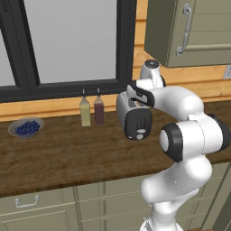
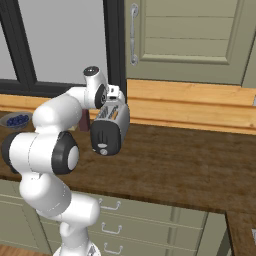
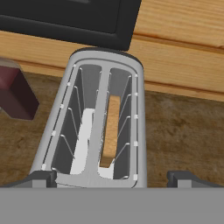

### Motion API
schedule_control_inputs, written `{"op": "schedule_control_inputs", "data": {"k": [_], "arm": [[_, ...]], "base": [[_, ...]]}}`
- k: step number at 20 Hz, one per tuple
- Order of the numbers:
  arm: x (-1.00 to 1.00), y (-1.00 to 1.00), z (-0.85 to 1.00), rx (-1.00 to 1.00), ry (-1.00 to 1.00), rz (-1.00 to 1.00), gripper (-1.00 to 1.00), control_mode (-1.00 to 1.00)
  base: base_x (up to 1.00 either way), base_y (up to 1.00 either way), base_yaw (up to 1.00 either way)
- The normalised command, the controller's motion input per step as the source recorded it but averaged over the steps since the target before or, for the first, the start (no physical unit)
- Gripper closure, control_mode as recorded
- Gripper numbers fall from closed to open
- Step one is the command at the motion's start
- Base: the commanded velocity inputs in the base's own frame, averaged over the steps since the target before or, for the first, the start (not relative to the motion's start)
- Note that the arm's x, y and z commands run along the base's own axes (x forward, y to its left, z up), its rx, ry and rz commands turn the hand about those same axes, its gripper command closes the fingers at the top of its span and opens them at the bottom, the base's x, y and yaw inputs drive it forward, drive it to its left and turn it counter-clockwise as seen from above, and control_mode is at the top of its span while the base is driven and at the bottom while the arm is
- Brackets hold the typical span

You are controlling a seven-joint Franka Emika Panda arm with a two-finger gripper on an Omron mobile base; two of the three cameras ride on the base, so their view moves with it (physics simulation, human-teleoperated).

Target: Start the toaster. Once the lever pops up, take the bread to the plate on the dining counter.

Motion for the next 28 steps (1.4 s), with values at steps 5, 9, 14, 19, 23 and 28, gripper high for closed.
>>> {"op": "schedule_control_inputs", "data": {"k": [5,9,14,19,23,28], "arm": [[0.0,0.0,0.0,0.0,0.0,0.0,-1.0,-1.0],[0.0,0.0,0.0,0.0,0.0,0.0,-1.0,-1.0],[0.0,0.0,0.0,0.0,0.0,0.0,-1.0,-1.0],[0.0,0.0,0.0,0.0,0.0,0.0,-1.0,-1.0],[0.0,0.0,0.0,0.0,0.0,0.0,-1.0,-1.0],[0.0,0.0,0.0,0.0,0.0,0.0,-1.0,-1.0]], "base": [[0.0,0.0,0.0],[0.0,0.0,0.0],[0.0,0.0,0.0],[0.0,0.0,0.0],[0.0,0.0,0.0],[0.0,0.0,0.0]]}}
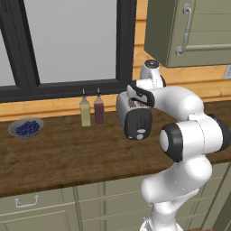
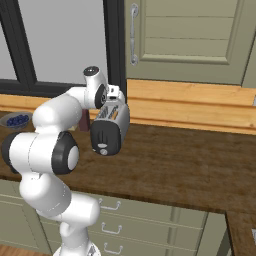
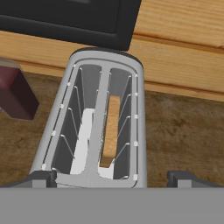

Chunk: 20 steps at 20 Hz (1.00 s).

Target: Start the toaster. Once the lever pops up, take the bread to the plate on the dining counter.

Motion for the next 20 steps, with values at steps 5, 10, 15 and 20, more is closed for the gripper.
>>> {"op": "schedule_control_inputs", "data": {"k": [5,10,15,20], "arm": [[0.0,0.0,0.0,0.0,0.0,0.0,-1.0,-1.0],[0.0,0.0,0.0,0.0,0.0,0.0,-1.0,-1.0],[0.0,0.0,0.0,0.0,0.0,0.0,-1.0,-1.0],[0.0,0.0,0.0,0.0,0.0,0.0,-1.0,-1.0]], "base": [[0.0,0.0,0.0],[0.0,0.0,0.0],[0.0,0.0,0.0],[0.0,0.0,0.0]]}}
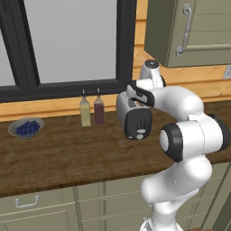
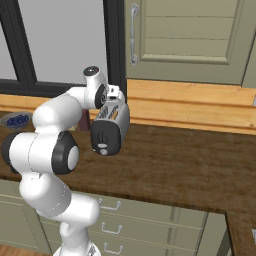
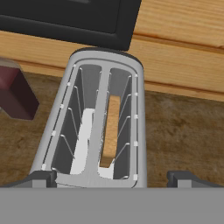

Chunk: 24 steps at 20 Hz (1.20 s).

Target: Start the toaster. Once the lever pops up, take the bread to the plate on the dining counter.

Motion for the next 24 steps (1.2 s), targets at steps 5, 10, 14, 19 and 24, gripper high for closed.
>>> {"op": "schedule_control_inputs", "data": {"k": [5,10,14,19,24], "arm": [[0.0,0.0,0.0,0.0,0.0,0.0,-1.0,-1.0],[0.0,0.0,0.0,0.0,0.0,0.0,-1.0,-1.0],[0.0,0.0,0.0,0.0,0.0,0.0,-1.0,-1.0],[0.0,0.0,0.0,0.0,0.0,0.0,-1.0,-1.0],[0.0,0.0,0.0,0.0,0.0,0.0,-1.0,-1.0]], "base": [[0.0,0.0,0.0],[0.0,0.0,0.0],[0.0,0.0,0.0],[0.0,0.0,0.0],[0.0,0.0,0.0]]}}
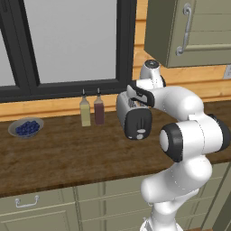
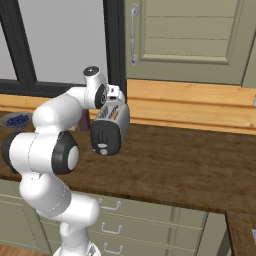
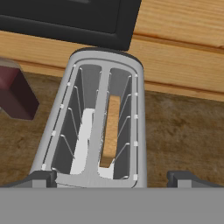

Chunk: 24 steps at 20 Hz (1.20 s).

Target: Start the toaster. Once the lever pops up, take the bread to the plate on the dining counter.

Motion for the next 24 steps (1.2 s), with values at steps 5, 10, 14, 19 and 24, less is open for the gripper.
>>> {"op": "schedule_control_inputs", "data": {"k": [5,10,14,19,24], "arm": [[0.0,0.0,0.0,0.0,0.0,0.0,-1.0,-1.0],[0.0,0.0,0.0,0.0,0.0,0.0,-1.0,-1.0],[0.0,0.0,0.0,0.0,0.0,0.0,-1.0,-1.0],[0.0,0.0,0.0,0.0,0.0,0.0,-1.0,-1.0],[0.0,0.0,0.0,0.0,0.0,0.0,-1.0,-1.0]], "base": [[0.0,0.0,0.0],[0.0,0.0,0.0],[0.0,0.0,0.0],[0.0,0.0,0.0],[0.0,0.0,0.0]]}}
